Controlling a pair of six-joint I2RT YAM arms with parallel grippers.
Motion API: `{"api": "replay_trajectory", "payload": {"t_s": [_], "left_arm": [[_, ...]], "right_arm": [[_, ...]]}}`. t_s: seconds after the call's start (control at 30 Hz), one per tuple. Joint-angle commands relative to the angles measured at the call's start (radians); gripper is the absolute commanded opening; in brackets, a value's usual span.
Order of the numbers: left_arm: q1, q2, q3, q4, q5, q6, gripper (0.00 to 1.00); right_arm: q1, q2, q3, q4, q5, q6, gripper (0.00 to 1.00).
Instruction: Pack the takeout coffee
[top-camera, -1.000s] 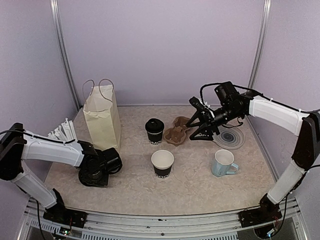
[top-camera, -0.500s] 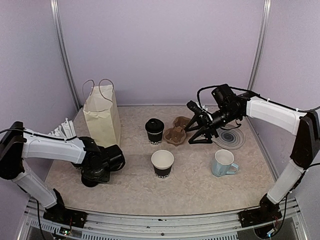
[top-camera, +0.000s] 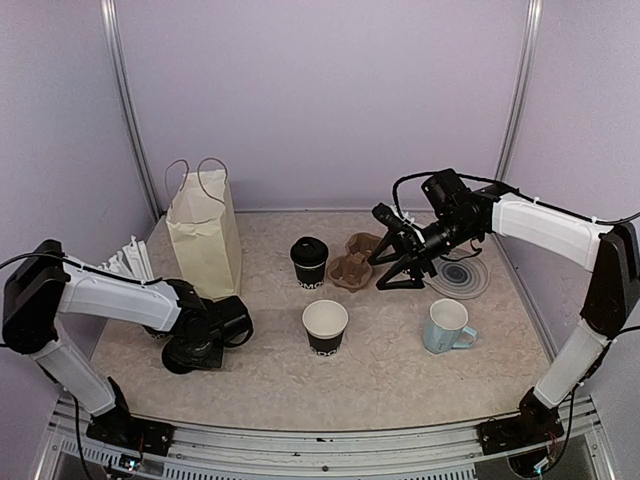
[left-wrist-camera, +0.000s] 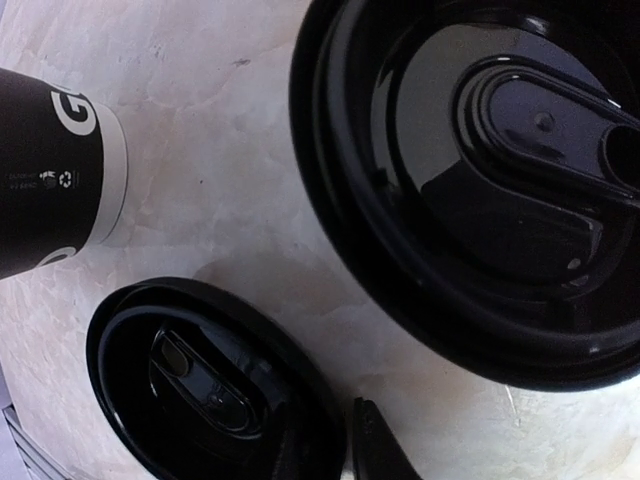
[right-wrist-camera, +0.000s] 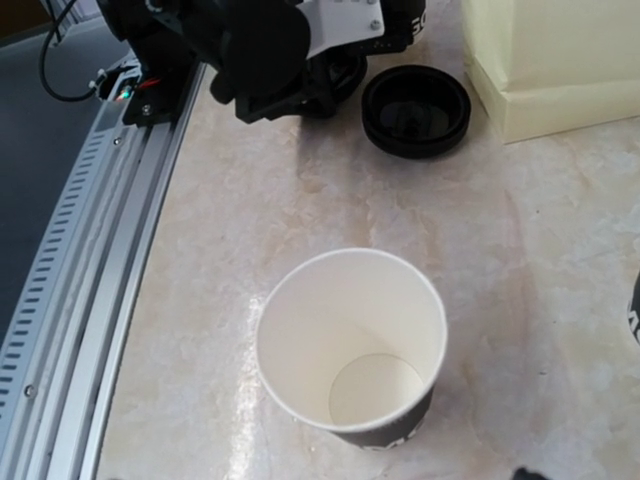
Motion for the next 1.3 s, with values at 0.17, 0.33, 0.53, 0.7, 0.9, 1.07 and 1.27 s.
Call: {"api": "replay_trajectory", "payload": {"t_s": [0.17,0.33,0.53,0.7,0.9,1.07,1.27], "left_arm": [[-0.065,0.01,0.073,-0.082,0.035,-0.015,0.11],[-0.191,-0.045,0.224,-0.099,0.181,-0.003,0.07],[-0.309,-0.096,0.515,0.002,0.23,0.089,0.03],[-0.309,-0.172,0.562,0.385,0.29,0.287,0.01],[-0.221,-0.289,0.379,0.926,0.471,0.333,0.0],[-0.174,-0.344,0.226,1.273,0.599,0.252,0.0],[-0.168,-0.358,0.154,1.432,0.625,0.218,0.0]], "right_arm": [[0.016,0.001,0.032,-0.057,-0.003,-0.02,0.82],[0.016,-0.013,0.119,-0.228,-0.037,-0.135,0.83],[0.016,-0.055,0.225,-0.289,-0.03,-0.08,0.96],[0.007,-0.157,0.168,-0.001,0.112,0.162,1.0],[0.0,-0.246,0.057,0.251,-0.055,0.351,0.93],[0.041,-0.224,0.074,0.333,-0.06,0.425,0.86],[0.117,-0.175,0.2,0.341,-0.031,0.447,0.93]]}}
